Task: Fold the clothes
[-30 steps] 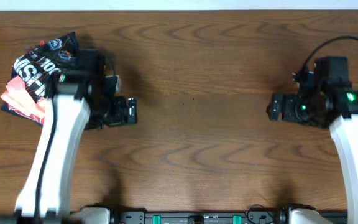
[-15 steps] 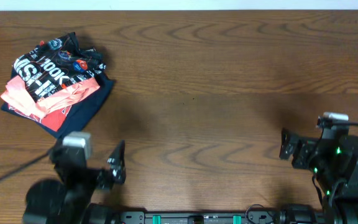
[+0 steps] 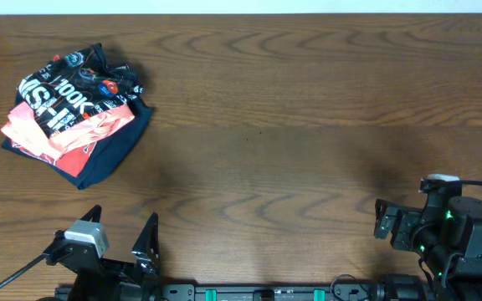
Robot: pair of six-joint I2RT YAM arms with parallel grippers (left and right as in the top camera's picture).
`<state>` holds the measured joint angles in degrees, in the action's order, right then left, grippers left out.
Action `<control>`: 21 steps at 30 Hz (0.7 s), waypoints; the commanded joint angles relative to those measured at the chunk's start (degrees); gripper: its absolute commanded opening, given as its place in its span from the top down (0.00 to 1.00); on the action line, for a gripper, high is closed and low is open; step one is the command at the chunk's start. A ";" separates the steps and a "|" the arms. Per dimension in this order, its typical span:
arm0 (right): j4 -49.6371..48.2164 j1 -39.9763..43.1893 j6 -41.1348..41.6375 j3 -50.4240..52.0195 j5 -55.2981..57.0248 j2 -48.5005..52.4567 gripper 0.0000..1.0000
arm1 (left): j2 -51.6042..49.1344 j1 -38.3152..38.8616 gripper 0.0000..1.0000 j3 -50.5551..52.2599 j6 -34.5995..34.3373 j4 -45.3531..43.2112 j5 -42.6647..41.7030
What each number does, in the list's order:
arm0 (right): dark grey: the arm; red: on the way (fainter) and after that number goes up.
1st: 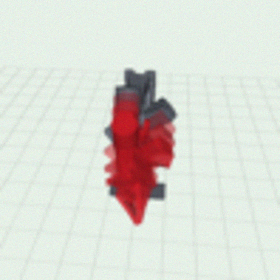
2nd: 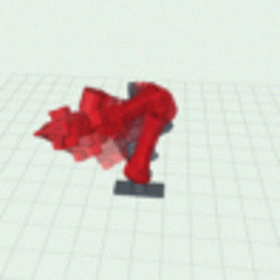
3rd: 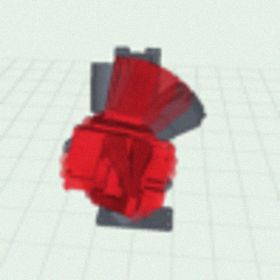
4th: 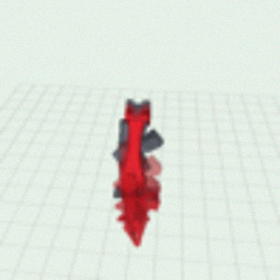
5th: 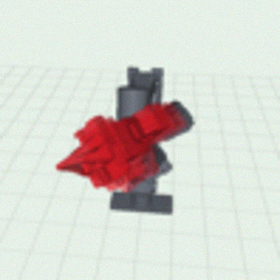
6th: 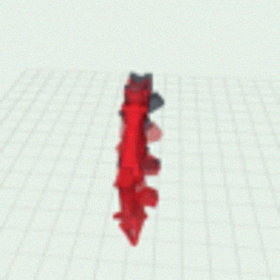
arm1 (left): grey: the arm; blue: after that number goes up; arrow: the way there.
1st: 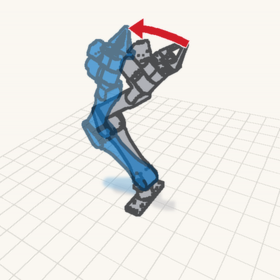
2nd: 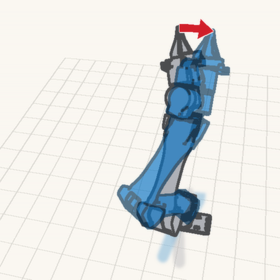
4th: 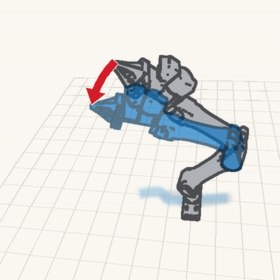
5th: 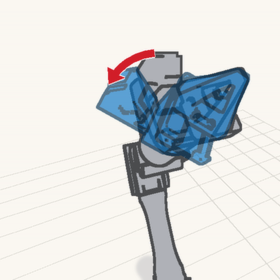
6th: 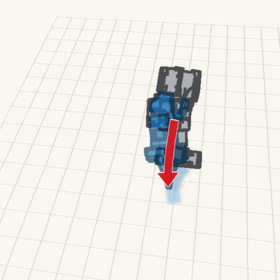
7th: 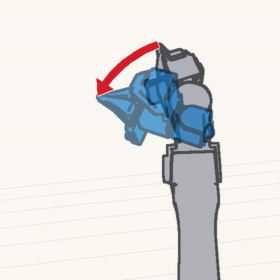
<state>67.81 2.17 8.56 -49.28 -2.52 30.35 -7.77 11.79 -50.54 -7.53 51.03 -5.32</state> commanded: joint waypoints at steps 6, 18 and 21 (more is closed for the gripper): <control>0.13 -0.81 0.59 0.37 0.81 -1.38 0.01 | 0.07 0.28 0.02 0.42 -0.26 -0.07 0.90; -18.51 -5.03 -4.61 11.54 0.81 -19.17 0.01 | 0.07 0.28 0.02 0.42 -0.26 -0.04 0.90; -26.91 -5.25 -4.57 19.08 0.79 -25.11 0.01 | 0.07 0.28 0.02 0.42 -0.26 -0.07 0.90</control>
<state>44.01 -2.35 5.56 -35.51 -2.33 8.97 -7.77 11.79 -50.28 -7.53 51.07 -5.13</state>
